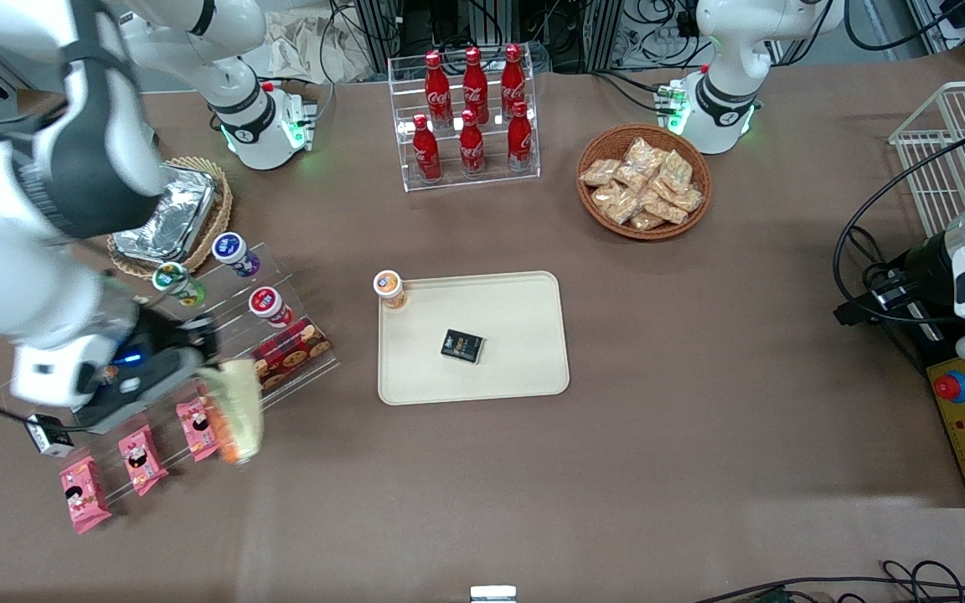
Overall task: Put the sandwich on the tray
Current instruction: 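Carry the sandwich over the cream tray beside the black box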
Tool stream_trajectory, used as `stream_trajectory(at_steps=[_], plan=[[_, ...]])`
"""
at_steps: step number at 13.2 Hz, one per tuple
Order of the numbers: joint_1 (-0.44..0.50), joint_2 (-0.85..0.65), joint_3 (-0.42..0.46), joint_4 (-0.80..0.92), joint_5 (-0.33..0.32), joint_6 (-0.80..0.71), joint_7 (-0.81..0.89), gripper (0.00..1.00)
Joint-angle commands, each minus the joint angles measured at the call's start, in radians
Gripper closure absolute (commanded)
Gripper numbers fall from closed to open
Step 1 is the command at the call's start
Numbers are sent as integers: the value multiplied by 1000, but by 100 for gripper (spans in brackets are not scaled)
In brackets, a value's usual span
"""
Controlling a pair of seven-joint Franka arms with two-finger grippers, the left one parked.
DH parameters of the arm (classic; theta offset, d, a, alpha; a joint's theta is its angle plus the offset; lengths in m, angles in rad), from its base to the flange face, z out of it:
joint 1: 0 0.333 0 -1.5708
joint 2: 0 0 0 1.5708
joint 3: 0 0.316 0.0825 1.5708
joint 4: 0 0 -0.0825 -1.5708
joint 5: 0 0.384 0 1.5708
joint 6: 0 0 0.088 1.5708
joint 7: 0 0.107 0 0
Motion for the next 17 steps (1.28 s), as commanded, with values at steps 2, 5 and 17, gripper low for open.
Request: stream_trajectory(at_steps=[2, 5, 17], plan=[[169, 37, -7, -8, -162, 83, -36, 100], [320, 87, -7, -31, -285, 161, -37, 100], [422, 226, -8, -322, -394, 675, -56, 100]])
